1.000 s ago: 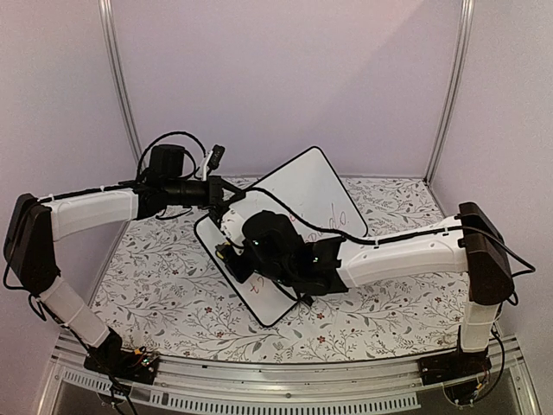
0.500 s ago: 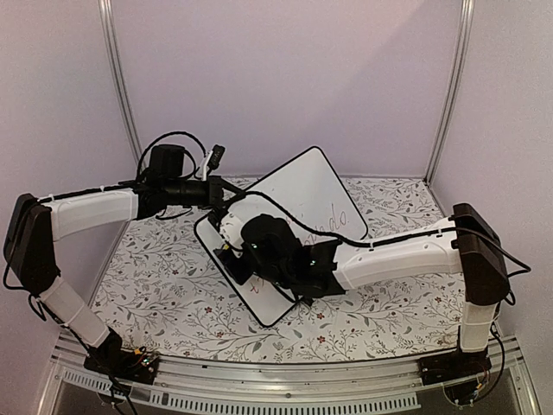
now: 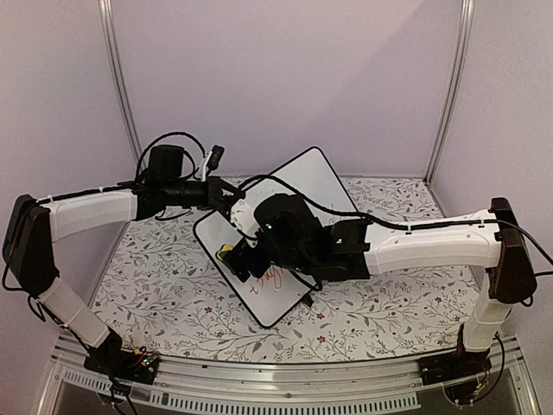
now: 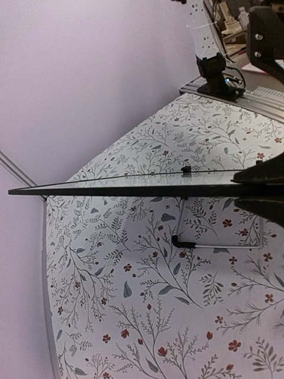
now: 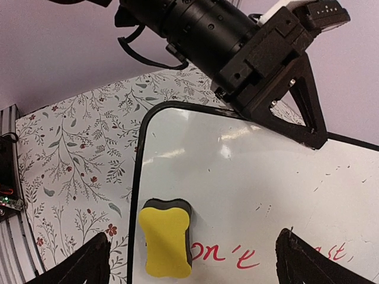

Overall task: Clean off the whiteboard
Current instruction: Erase the whiteboard at the center of the board.

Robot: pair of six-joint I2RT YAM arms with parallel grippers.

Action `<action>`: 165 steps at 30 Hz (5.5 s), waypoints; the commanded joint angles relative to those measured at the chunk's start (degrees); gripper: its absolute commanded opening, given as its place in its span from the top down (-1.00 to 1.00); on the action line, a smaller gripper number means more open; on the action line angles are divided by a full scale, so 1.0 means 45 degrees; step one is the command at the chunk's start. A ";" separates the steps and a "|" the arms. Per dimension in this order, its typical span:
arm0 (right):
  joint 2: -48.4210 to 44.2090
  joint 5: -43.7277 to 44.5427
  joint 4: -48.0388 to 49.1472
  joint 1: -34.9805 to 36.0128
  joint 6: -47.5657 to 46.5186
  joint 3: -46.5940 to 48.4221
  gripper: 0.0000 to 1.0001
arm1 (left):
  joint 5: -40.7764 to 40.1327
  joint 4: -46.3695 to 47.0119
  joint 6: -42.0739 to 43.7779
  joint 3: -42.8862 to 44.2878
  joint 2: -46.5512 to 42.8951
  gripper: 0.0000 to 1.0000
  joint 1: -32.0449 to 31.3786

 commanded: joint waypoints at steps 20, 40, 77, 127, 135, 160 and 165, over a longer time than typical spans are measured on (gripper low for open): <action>0.1977 -0.0153 -0.1891 -0.0313 -0.0016 0.1668 -0.70 | 0.0309 0.0645 0.0326 -0.0053 -0.0371 1.00 -0.0229; 0.2497 -0.0499 -0.2041 -0.0503 0.0360 0.1895 -0.31 | 0.0288 0.0645 0.0346 -0.0072 -0.0415 1.00 -0.0221; 0.2532 -0.0136 0.3402 -0.0396 0.1055 0.0440 0.32 | 0.0335 0.0664 0.0350 -0.0052 -0.0456 1.00 -0.0156; 0.2767 0.1748 0.3813 0.0102 0.0047 -0.0391 0.32 | 0.0363 0.0679 0.0327 -0.0072 -0.0565 1.00 -0.0130; 0.1639 0.1730 0.3579 0.0114 0.0976 -0.2263 0.32 | 0.0343 0.0704 0.0320 -0.0110 -0.0533 1.00 -0.0139; 0.2646 0.1074 0.4029 -0.0717 -0.0624 0.0285 0.32 | 0.0319 0.0686 0.0361 -0.0091 -0.0592 1.00 -0.0149; 0.2705 0.0942 0.3911 -0.0733 -0.0348 -0.0033 0.32 | 0.0376 0.0704 0.0338 -0.0091 -0.0592 1.00 -0.0104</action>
